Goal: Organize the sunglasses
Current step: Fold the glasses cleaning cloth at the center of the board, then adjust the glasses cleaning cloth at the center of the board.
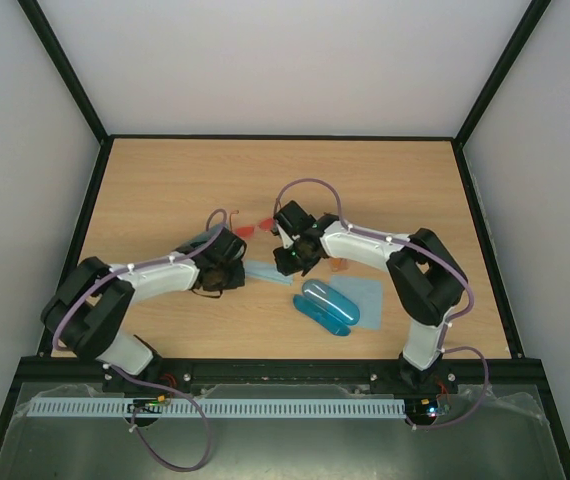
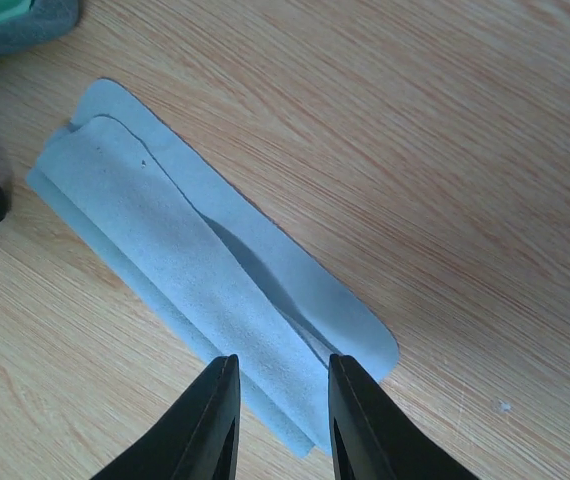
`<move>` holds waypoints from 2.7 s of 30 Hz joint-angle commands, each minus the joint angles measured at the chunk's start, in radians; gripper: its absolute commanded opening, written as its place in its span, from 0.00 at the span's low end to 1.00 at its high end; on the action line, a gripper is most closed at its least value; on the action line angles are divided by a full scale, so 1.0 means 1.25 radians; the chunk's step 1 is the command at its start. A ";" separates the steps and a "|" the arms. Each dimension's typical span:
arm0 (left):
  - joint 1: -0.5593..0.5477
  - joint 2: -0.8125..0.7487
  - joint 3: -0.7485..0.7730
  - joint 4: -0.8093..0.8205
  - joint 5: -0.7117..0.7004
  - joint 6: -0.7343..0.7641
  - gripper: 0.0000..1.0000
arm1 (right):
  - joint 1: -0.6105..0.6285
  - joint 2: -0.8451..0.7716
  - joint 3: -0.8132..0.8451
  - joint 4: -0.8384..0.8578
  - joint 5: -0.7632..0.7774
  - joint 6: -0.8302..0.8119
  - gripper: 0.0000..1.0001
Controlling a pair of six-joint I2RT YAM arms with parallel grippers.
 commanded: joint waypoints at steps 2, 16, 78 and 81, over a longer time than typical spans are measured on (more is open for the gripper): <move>0.015 0.061 0.026 0.059 0.038 -0.006 0.02 | 0.002 0.030 0.036 -0.028 -0.037 -0.026 0.26; 0.071 0.054 0.099 -0.003 0.025 0.043 0.02 | 0.004 0.064 0.048 -0.041 -0.027 -0.016 0.26; 0.116 0.140 0.263 -0.134 0.093 0.219 0.19 | -0.047 -0.053 -0.066 -0.070 0.019 0.155 0.29; 0.116 0.165 0.282 -0.148 0.091 0.237 0.20 | -0.047 -0.069 -0.103 -0.049 0.001 0.168 0.29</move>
